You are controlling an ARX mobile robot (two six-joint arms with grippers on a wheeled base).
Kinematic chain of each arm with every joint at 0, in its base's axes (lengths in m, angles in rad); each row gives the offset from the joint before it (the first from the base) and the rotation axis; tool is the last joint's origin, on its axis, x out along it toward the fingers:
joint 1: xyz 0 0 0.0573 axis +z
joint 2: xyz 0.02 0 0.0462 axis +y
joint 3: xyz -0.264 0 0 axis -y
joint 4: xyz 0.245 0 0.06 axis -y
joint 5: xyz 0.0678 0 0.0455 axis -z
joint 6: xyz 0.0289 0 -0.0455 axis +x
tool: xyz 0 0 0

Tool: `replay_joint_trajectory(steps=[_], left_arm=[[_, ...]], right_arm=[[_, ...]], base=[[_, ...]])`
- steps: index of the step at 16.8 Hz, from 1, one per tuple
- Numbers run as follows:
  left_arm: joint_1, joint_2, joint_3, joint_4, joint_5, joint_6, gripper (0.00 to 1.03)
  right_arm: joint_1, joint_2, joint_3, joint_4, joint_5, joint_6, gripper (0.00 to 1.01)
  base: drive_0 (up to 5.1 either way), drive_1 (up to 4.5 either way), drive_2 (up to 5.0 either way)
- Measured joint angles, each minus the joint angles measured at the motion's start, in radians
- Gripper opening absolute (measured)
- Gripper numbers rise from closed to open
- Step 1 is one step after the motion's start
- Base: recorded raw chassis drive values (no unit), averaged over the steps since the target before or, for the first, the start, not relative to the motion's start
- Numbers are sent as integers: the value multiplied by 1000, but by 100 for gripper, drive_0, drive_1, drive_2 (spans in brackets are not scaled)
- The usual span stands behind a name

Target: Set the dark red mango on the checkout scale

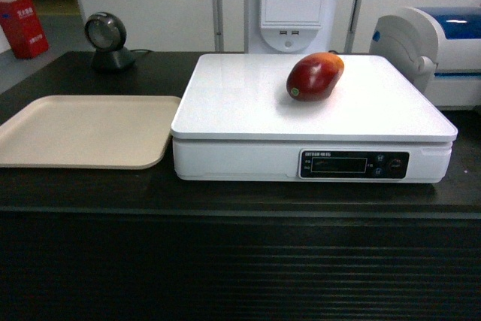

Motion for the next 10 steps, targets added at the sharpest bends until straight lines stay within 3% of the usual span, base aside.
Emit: replay_joint_trajectory(steps=[2, 3, 10], left_arm=[[13, -48, -129, 29, 3, 0, 7], [11, -85, -171, 46, 4, 3, 2], [11, -325, -385, 32, 5, 3, 2]], right_arm=[[0, 0, 0, 0, 0, 0, 98], [0, 0, 0, 0, 0, 0, 98], [0, 0, 0, 0, 0, 0, 98]], base=[[0, 0, 0], [0, 0, 0], [0, 0, 0]])
